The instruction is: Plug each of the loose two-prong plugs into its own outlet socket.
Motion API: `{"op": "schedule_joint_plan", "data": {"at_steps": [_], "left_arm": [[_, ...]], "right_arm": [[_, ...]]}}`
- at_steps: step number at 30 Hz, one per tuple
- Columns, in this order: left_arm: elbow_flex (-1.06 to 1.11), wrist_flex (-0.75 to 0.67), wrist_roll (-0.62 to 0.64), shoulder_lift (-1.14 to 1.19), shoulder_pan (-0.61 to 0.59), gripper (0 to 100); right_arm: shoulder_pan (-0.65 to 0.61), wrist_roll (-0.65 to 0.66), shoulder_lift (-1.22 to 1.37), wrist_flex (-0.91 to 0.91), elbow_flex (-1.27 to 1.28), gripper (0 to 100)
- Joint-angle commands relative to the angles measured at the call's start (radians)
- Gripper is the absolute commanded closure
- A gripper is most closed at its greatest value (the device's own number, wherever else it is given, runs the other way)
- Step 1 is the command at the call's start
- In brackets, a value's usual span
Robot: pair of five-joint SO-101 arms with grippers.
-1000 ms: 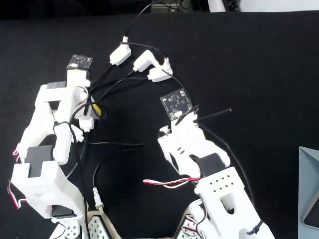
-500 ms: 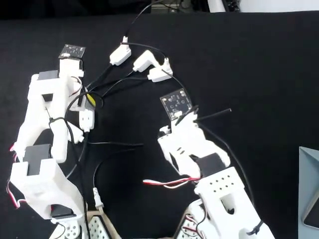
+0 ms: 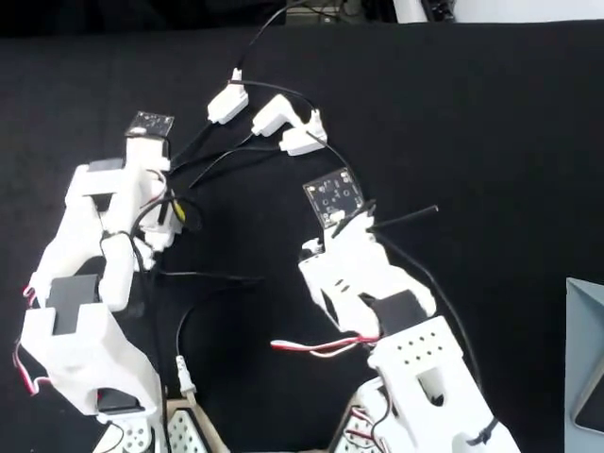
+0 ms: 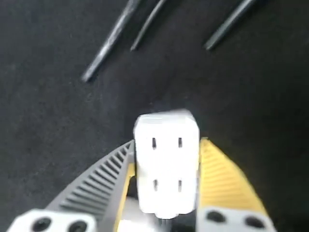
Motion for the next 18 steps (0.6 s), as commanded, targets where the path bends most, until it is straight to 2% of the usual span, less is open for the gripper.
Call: {"op": "schedule_joint_plan", "data": {"at_steps": [1,8,12,18], "left_arm": [[0.004,-0.025,-0.009,-0.018,0.067,91],[-0.004,0.054,-0.009,-0.02,0.266,93],[-0.001,0.1,-0.009,-0.02,0.386,93],[-0.004,0.141,-0.008,-0.02,0.515,93]], "right_arm": [[0.066,-0.002,-0.013,0.028,-0.024,98.6],[0.222,0.011,-0.013,0.057,-0.074,98.6],[0.265,0.058,-0.013,0.054,-0.074,98.6],[0.273,0.058,-0.013,0.054,-0.074,98.6]]}}
